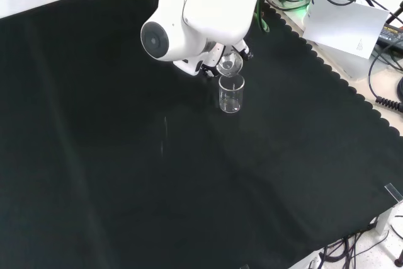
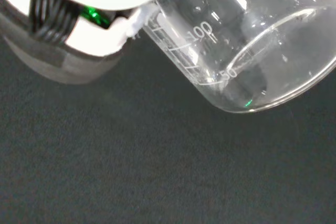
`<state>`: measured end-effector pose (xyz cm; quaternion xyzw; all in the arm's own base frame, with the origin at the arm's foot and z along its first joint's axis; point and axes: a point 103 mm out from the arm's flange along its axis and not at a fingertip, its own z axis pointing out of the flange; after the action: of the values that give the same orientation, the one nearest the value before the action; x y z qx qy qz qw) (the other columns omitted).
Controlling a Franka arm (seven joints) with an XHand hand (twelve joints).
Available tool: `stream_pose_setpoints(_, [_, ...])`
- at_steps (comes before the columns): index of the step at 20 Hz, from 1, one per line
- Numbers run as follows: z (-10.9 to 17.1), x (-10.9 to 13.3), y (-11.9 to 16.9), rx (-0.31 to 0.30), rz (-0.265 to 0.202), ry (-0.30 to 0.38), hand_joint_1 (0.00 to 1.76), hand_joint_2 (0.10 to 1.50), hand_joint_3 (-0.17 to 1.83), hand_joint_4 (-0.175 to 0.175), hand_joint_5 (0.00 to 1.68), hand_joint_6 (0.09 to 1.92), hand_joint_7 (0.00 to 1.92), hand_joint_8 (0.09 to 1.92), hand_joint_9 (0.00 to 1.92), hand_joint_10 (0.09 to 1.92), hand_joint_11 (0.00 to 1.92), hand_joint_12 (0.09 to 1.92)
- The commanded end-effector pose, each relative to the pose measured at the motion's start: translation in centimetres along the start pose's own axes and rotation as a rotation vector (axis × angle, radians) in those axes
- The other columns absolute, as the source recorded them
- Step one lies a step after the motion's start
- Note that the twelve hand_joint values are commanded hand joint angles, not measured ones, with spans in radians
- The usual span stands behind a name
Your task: Pour the water from the handheld beaker into the one on the table.
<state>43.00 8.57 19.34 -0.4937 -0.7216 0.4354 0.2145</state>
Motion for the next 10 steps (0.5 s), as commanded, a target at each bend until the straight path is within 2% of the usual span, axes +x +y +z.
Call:
stream_pose_setpoints(1, [-0.24, 0.71, -0.05, 0.032, 0.02, -0.037, 1.32, 0.6, 0.73, -0.175, 1.3, 0.62, 1.36, 0.61, 1.86, 0.11, 1.51, 0.54])
stream_pose_setpoints(10, [-0.43, 1.3, -0.53, 0.052, 0.054, -0.102, 1.32, 0.59, 0.73, -0.175, 1.3, 0.61, 1.36, 0.6, 1.86, 0.11, 1.51, 0.54])
